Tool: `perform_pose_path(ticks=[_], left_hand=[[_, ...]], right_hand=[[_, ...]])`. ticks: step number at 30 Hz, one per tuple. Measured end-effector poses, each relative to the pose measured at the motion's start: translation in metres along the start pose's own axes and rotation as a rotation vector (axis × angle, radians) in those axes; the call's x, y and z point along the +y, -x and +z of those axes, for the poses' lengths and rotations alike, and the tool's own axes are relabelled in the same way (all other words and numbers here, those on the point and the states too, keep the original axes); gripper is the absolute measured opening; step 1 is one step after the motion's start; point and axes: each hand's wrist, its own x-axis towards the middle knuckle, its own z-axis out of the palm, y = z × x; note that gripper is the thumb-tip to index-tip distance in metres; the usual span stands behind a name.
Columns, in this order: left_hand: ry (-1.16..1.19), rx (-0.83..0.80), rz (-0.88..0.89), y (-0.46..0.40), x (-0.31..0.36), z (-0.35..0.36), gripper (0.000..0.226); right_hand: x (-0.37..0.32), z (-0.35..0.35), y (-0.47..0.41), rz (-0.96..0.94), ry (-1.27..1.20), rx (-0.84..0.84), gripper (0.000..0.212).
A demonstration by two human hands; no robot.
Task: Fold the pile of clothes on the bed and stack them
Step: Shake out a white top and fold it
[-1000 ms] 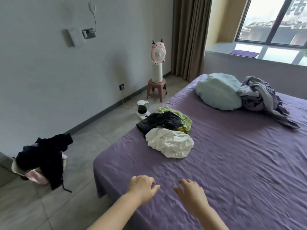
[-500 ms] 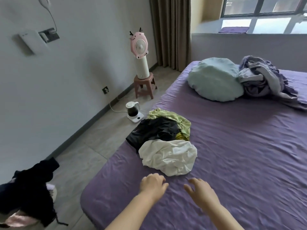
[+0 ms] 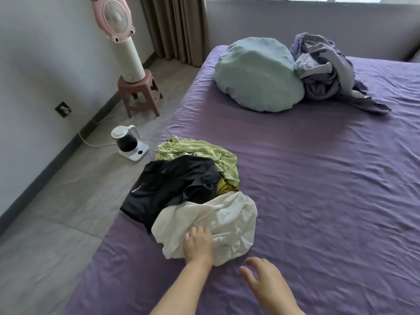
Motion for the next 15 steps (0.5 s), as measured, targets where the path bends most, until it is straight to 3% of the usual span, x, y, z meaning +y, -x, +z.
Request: perform_pose_path(ticks=[4, 9, 15], left_hand=[[0.304, 0.036, 0.011, -0.001, -0.011, -0.012, 0.019], [1.152, -0.091, 0.121, 0.031, -0.01, -0.083, 0.004], [1.281, -0.012, 0.306, 0.073, 0.013, -0.198, 0.006]], right_hand=[[0.003, -0.01, 0.0, 0.007, -0.012, 0.021, 0.036], [-0.01, -0.053, 0.009, -0.1, -0.086, 0.114, 0.039], [-0.054, -0.127, 0.037, -0.342, -0.371, 0.224, 0.049]])
